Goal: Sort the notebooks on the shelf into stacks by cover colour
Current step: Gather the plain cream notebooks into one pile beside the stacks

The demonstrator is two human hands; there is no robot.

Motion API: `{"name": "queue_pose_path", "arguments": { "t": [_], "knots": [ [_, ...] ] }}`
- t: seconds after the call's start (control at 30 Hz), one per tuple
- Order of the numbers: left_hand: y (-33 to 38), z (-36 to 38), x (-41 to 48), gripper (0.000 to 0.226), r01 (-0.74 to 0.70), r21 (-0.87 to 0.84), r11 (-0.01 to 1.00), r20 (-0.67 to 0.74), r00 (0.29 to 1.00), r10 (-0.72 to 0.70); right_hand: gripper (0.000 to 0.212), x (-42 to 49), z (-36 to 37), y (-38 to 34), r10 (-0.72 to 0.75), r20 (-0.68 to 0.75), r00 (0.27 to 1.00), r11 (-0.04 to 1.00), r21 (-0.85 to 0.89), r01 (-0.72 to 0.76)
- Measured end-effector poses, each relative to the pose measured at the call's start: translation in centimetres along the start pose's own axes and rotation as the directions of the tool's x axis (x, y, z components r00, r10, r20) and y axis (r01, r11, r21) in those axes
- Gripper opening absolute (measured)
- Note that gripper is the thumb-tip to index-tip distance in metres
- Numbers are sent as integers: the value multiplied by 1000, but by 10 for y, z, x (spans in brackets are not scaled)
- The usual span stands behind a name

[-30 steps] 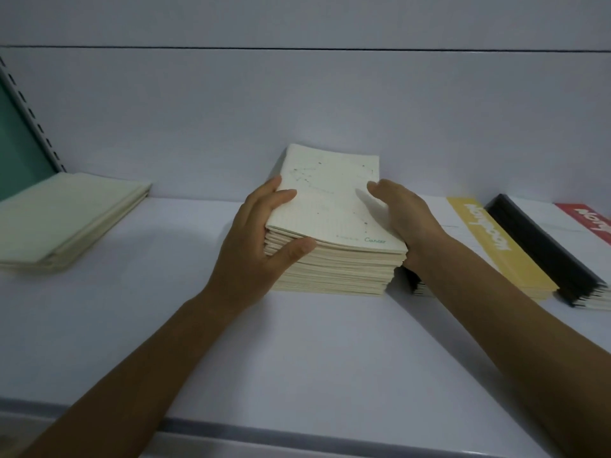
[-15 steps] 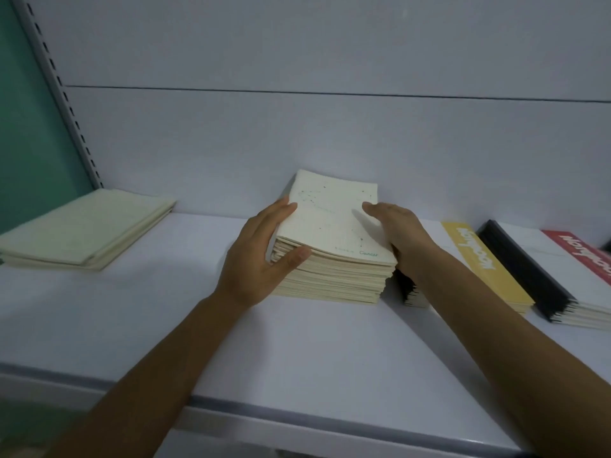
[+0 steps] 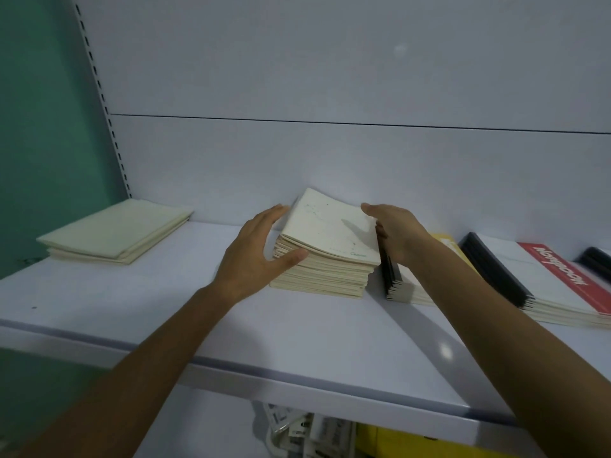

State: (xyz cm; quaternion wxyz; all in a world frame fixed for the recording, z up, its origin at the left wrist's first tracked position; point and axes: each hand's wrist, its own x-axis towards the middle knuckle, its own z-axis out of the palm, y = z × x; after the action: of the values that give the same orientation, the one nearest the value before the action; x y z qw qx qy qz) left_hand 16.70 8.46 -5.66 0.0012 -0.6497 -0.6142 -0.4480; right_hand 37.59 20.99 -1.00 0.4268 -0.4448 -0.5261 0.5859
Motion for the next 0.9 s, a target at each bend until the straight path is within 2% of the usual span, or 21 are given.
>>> {"name": "queue_pose_path", "arguments": {
  "t": [0.23,0.43,0.57,0.67,0.8,0.9],
  "knots": [
    [8,-2,-2,89,-29,47,998,10,1000,29,40,-7,-1,11,51,10,999,999,4,-51],
    [9,2,-3,81,-76,95,993,57,996,71,44,-6,2,14,77,-17,997,997,13,-76],
    [1,1,-4,67,-92,137,986,70,994,83,41,-1,10,21,12,-33,999,995,-102,-16],
    [-7,3,-8,60,-113,125,986,49,993,107,56,1,17,28,-31,-47,998,982,-187,21],
    [-15,8,-10,56,-131,7,991,-32,991,131,16,-1,21,23,2,-22,1000,985,-170,-5],
    [-20,7,-9,56,-112,-66,992,-55,993,108,18,-3,26,20,12,-17,1000,987,-161,-15]
  ]
}}
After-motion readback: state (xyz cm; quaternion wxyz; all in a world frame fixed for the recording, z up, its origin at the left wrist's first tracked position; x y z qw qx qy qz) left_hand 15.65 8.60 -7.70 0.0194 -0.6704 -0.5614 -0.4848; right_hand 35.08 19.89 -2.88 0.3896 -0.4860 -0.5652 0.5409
